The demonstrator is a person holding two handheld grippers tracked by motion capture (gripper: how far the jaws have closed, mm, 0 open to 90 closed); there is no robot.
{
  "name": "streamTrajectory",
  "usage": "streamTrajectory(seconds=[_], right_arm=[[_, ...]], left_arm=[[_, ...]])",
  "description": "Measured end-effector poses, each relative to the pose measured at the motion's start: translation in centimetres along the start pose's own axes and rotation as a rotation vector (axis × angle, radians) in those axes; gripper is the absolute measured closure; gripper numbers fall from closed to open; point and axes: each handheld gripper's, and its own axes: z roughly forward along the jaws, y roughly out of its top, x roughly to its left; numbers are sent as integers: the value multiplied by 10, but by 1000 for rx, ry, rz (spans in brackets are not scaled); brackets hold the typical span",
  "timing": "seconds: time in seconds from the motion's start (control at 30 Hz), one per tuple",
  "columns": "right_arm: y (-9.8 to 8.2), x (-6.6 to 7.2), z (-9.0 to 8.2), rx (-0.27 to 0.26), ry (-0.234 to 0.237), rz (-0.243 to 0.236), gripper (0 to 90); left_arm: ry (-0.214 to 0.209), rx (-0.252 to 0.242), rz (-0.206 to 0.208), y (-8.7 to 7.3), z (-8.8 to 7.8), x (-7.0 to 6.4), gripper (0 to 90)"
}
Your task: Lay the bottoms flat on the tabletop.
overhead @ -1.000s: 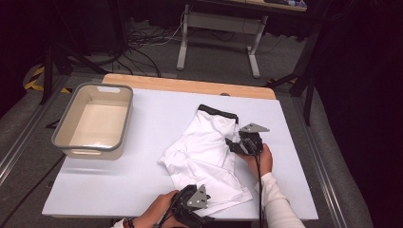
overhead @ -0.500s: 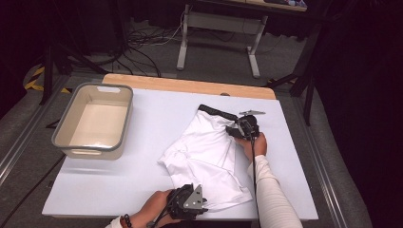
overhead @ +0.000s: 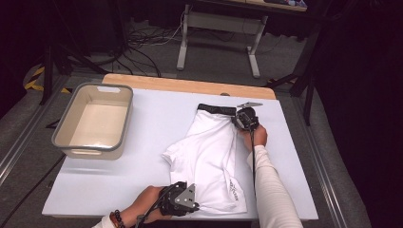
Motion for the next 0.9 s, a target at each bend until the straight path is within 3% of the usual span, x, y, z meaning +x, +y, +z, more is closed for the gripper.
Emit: streamTrajectory(seconds=[0.3, 0.33, 0.4, 0.43, 0.53, 0.6, 0.63, 0.73, 0.8, 0.9], right_arm=[[23, -2, 11, -5, -57, -25, 859], [23, -2, 13, 0, -58, -23, 815], [22, 0, 13, 4, -108, -22, 573], [22, 1, 12, 11, -115, -14, 529], [18, 0, -2, -5, -89, 7, 505], [13, 3, -13, -21, -48, 11, 506], [10, 5, -20, -30, -28, 6, 507], [-5, 17, -43, -28, 100, -9, 469], [-20, 26, -57, -24, 119, -48, 460], [-47, 35, -75, -25, 181, -34, 416]], left_arm=[[23, -13, 7, 4, 5, -4, 849], [16, -20, 1, 5, 6, -5, 848], [20, -20, 11, 7, 8, -6, 841], [27, -21, 10, 7, 7, -8, 837], [20, -36, 1, 5, 4, -9, 796], [1, -46, 15, 2, -1, -11, 794], [8, -61, 15, 1, -5, -12, 767], [23, -78, -18, -2, -14, -14, 619], [28, -111, -33, -4, -22, -15, 595], [80, -158, -67, -6, -33, -13, 469]])
